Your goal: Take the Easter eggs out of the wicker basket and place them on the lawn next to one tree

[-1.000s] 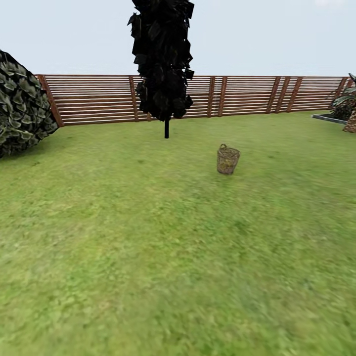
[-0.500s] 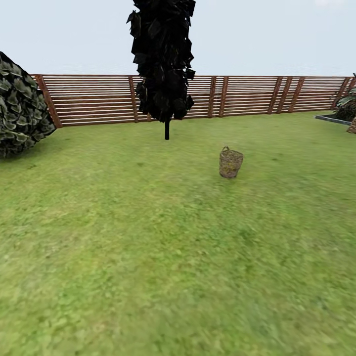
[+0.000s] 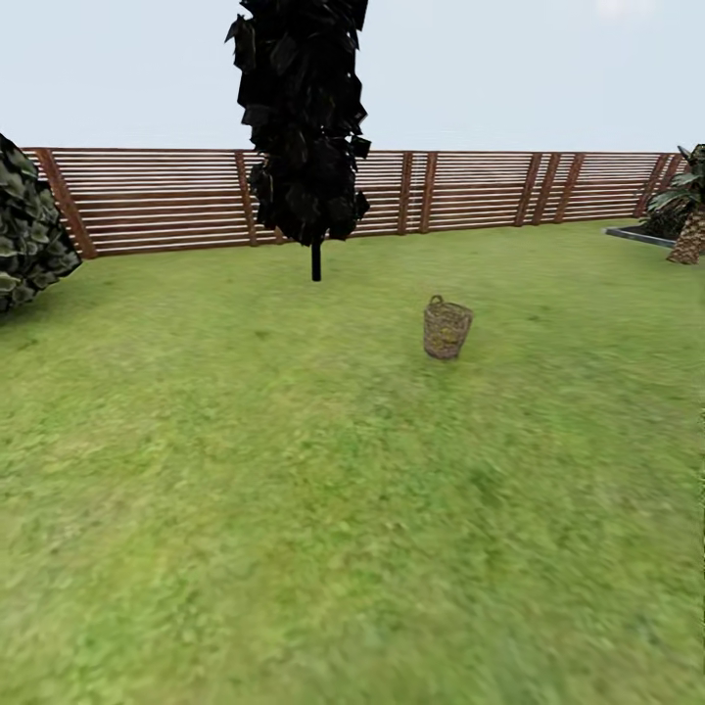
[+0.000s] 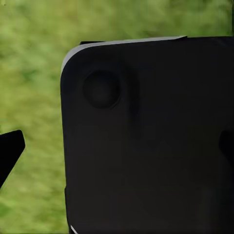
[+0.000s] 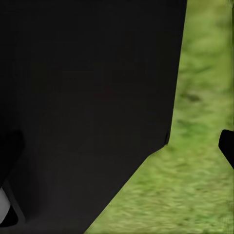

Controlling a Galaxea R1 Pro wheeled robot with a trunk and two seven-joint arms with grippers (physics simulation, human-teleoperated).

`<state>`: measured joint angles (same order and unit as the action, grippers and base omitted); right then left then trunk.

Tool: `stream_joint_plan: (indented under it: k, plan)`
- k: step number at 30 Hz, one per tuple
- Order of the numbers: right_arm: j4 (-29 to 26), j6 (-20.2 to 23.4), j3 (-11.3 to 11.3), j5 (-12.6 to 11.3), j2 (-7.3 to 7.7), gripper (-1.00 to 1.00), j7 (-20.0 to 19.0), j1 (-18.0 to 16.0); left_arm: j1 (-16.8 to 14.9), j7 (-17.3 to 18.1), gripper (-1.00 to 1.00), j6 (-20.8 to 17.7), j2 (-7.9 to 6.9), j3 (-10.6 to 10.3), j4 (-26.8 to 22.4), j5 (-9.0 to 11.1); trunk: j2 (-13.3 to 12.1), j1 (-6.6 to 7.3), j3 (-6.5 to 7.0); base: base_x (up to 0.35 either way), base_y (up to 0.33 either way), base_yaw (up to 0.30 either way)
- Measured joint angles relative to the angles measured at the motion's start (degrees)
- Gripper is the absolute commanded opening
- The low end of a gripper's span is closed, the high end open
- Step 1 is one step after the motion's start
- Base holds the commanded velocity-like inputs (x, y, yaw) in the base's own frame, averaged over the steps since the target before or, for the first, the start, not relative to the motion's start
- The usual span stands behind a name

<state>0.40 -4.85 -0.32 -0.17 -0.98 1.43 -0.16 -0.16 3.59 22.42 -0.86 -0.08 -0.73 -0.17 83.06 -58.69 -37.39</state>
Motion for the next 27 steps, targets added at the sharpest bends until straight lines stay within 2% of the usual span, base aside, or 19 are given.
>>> stream_joint_plan:
  k: [18, 27]
  plan:
    - [0.0, 0.0, 0.0, 0.0, -0.06, 1.00, 0.0, 0.0, 0.0, 0.0, 1.00, 0.0, 0.00, 0.0, 0.0, 0.0, 0.0, 0.00, 0.06, 0.338, 0.000, -0.025]
    - [0.0, 0.0, 0.0, 0.0, -0.05, 1.00, 0.0, 0.0, 0.0, 0.0, 1.00, 0.0, 0.00, 0.0, 0.0, 0.0, 0.0, 0.00, 0.06, 0.338, 0.000, -0.150]
